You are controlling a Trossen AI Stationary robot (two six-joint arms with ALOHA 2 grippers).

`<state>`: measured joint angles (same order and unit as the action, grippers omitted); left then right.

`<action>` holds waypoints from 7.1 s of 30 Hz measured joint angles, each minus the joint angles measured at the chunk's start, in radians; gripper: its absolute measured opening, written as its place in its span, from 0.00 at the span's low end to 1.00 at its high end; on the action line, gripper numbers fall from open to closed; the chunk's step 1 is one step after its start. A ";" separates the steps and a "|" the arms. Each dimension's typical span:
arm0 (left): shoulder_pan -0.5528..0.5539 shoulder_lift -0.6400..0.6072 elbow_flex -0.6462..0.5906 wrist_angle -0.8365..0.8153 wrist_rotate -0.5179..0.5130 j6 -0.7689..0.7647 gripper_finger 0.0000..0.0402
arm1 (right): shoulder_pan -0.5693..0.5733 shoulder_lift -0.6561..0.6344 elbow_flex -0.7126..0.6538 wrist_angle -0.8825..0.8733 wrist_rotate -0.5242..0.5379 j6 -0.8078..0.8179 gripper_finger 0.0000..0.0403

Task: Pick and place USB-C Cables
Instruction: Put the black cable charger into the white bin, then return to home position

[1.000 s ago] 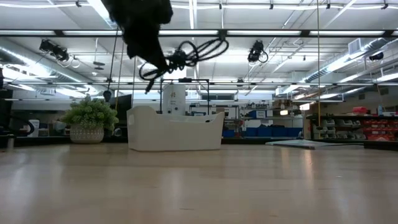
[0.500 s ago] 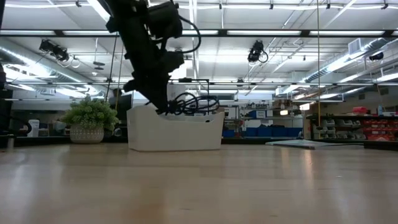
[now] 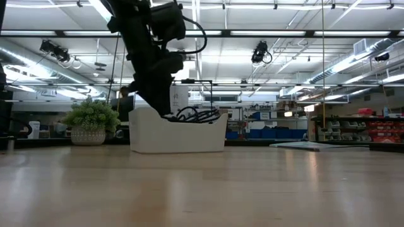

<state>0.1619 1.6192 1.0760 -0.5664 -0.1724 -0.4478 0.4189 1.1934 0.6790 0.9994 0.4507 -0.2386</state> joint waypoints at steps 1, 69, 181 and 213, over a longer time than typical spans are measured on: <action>-0.002 0.000 0.005 -0.010 0.000 0.028 0.35 | 0.000 0.000 0.000 -0.001 0.000 0.000 0.52; -0.413 -0.244 0.118 -0.247 -0.178 0.370 0.43 | -0.003 0.000 -0.010 -0.169 0.013 0.000 0.52; -0.312 -1.255 -0.904 0.614 -0.051 0.223 0.01 | -0.233 -0.406 -0.673 0.367 -0.403 0.234 0.45; -0.338 -1.255 -1.024 0.726 -0.031 0.259 0.01 | -0.233 -0.413 -0.673 0.285 -0.402 0.217 0.45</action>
<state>-0.1763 0.3637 0.0521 0.1596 -0.2031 -0.1885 0.1856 0.7806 0.0055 1.2846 0.0490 -0.0216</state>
